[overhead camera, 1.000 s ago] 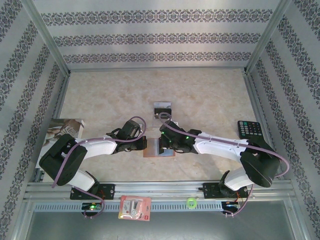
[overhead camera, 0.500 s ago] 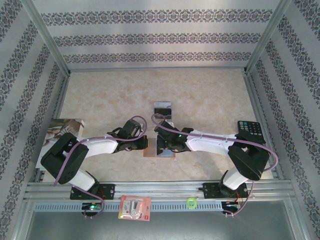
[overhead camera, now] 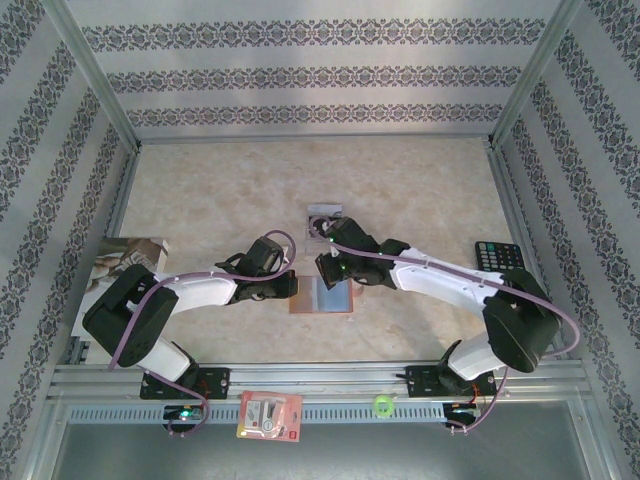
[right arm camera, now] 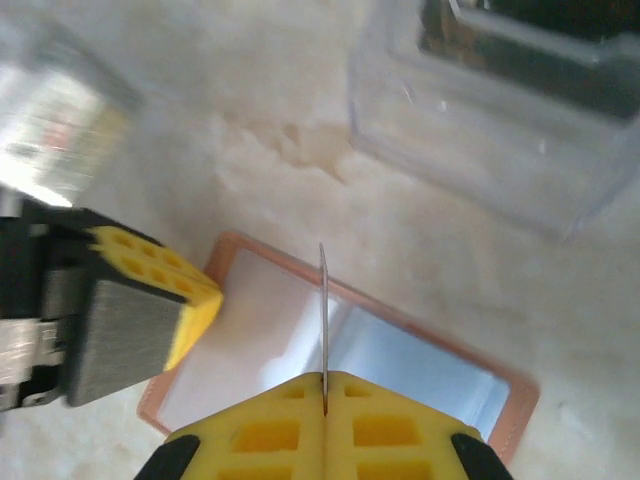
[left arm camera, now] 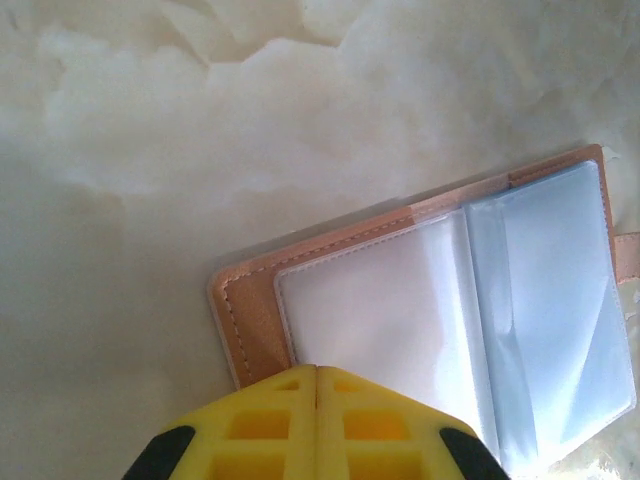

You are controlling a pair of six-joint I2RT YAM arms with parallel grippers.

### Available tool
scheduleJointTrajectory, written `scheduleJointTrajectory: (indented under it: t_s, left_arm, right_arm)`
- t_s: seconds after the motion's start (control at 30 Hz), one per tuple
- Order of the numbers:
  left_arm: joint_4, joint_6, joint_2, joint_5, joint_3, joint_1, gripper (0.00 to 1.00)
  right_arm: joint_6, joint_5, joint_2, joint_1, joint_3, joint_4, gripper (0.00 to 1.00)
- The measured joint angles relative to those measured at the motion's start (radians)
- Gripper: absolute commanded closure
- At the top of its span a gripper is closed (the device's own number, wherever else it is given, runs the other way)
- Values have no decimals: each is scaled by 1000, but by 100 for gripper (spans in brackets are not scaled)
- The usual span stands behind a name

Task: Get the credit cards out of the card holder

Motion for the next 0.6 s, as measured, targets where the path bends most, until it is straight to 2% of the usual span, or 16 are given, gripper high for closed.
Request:
scheduleJointTrajectory:
  t_s: [0.13,0.23,0.27,0.33,0.6]
  left_arm:
    - [-23,5,-31,5,5,6,49]
    - [-53,0,-118,4,6,13,31]
    - [-62,2,-150,5,7,16,19]
    - [-88,3,-230,5,11,20,2]
    - [-214,0,-446,-18,12,46,0]
  right_arm:
    - [-230,-16,-36,-11,50,-18,100]
    - [-387,-3,-36,-34,95,-54,100]
    - [-436,5,-34,-43,113,-68,100]
    - [-532,18,-17,-61,167,-107,100]
    - [-822,57,173,-105,433,-229,100]
